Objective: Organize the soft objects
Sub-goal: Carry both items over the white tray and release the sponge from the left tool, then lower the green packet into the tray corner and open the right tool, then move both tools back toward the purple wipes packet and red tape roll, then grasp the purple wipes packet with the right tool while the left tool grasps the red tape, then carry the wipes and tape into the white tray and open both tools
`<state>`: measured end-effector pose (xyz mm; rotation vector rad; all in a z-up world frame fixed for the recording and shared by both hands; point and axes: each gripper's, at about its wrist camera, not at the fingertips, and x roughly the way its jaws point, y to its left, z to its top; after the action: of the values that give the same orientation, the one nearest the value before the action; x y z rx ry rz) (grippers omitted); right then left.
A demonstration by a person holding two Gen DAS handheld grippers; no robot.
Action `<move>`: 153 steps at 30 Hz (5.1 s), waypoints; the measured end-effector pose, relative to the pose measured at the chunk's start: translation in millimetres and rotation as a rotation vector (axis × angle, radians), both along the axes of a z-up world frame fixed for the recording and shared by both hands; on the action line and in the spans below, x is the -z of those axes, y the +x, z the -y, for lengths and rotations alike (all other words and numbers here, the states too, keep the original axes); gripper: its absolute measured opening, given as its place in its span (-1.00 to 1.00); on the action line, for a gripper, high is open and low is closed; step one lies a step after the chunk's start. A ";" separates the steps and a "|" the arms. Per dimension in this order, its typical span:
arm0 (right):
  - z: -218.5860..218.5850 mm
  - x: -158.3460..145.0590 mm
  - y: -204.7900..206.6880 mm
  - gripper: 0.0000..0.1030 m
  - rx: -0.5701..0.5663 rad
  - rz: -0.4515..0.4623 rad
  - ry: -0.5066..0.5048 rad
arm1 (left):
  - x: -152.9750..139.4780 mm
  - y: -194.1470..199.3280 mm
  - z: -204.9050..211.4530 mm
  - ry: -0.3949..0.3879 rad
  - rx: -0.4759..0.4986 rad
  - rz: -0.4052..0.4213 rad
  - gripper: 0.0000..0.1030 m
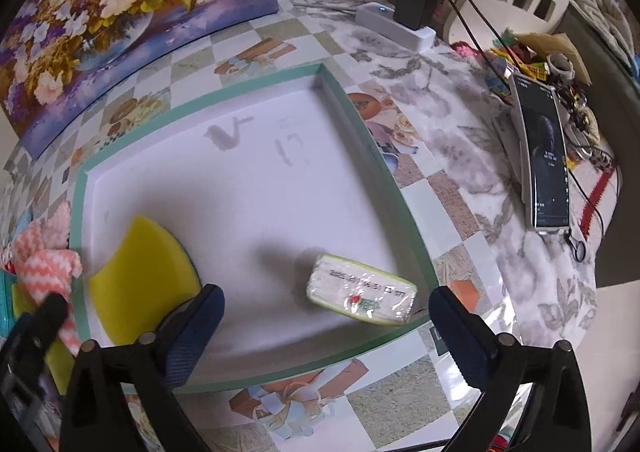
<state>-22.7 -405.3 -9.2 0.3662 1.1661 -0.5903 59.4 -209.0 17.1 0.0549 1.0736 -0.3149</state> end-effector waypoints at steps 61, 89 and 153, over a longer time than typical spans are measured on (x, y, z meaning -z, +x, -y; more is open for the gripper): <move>-254.2 -2.1 43.6 1.00 -0.592 0.082 0.161 | 2.5 2.0 -271.0 0.093 -0.463 -0.094 0.98; -381.2 44.1 53.0 1.00 -1.060 -0.053 0.086 | 48.4 4.0 -321.5 0.036 -0.557 -0.173 0.98; -330.1 -5.2 51.4 -0.05 -0.986 0.092 0.135 | 20.3 6.1 -275.2 0.029 -0.380 -0.122 0.07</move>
<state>28.7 -75.2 -4.0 -0.0929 1.1414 0.3626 65.4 66.1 -3.3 -0.1435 1.1835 0.0410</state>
